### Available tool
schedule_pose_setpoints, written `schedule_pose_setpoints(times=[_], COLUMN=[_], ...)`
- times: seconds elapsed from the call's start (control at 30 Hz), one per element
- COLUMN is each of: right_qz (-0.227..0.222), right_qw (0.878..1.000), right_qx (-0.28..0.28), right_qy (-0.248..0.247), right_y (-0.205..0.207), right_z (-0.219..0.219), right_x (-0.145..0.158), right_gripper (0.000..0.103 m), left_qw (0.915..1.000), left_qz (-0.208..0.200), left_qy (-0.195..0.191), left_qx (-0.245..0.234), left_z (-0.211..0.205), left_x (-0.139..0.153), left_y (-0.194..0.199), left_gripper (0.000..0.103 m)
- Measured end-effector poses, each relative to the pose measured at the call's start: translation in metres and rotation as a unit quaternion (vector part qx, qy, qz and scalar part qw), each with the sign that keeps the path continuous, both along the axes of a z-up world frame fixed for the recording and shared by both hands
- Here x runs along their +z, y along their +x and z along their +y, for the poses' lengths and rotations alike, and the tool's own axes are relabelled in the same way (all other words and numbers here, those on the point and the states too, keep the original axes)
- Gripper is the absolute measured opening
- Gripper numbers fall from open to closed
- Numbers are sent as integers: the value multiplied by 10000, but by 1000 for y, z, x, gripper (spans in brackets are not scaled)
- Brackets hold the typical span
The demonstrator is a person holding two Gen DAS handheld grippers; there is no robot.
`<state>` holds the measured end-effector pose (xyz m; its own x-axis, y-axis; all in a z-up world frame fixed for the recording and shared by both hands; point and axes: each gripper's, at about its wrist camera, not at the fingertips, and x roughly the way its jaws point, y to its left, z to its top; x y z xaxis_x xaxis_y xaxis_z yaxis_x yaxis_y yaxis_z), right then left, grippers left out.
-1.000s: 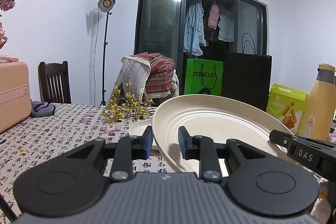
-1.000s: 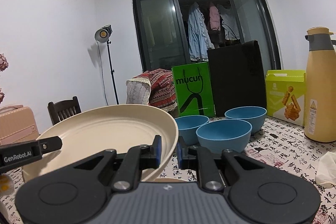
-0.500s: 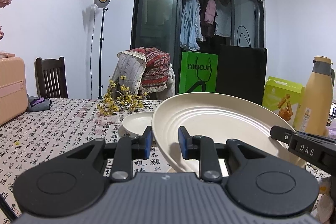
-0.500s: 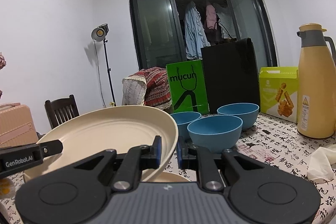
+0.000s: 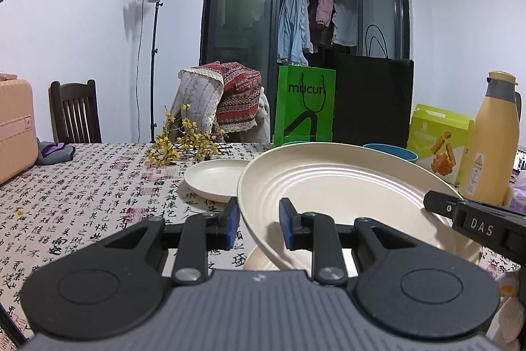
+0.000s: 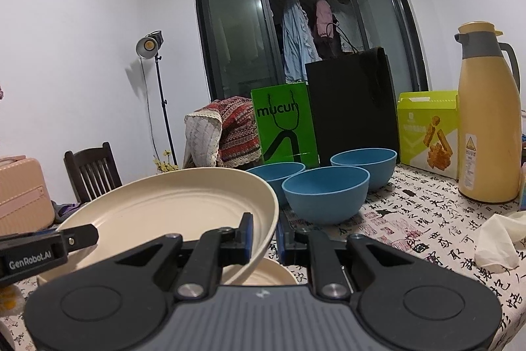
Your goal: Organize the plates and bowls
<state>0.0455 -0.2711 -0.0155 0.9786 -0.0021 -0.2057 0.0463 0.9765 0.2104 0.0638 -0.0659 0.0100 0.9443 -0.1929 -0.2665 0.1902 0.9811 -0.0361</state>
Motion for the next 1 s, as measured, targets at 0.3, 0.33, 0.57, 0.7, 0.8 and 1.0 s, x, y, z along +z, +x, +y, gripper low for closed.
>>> schedule_pose_setpoints(times=[0.3,0.33,0.57,0.7,0.8,1.0], right_qz=[104,118,196,247,292,361], right_qw=[9999,9999,9998,9997,9996,9993], right_qx=[-31,-34,-42,-46,-47,-56], right_qy=[14,13,19,22,17,17], right_y=[1,1,3,4,5,6], right_z=[-4,-4,-5,-5,-5,-5], right_x=[-10,-12,-19,-23,-26,-32], right_gripper=[14,14,14,14,14,14], left_qw=[9999,9999,9997,9996,9995,9991], left_qz=[92,105,195,246,283,356], left_qy=[61,66,124,144,163,208], left_qx=[-28,-31,-39,-39,-40,-42], left_z=[-4,-4,-6,-7,-7,-9], left_x=[-9,-10,-17,-21,-24,-31], left_y=[1,2,4,5,6,6], left_gripper=[26,26,26,26,26,26])
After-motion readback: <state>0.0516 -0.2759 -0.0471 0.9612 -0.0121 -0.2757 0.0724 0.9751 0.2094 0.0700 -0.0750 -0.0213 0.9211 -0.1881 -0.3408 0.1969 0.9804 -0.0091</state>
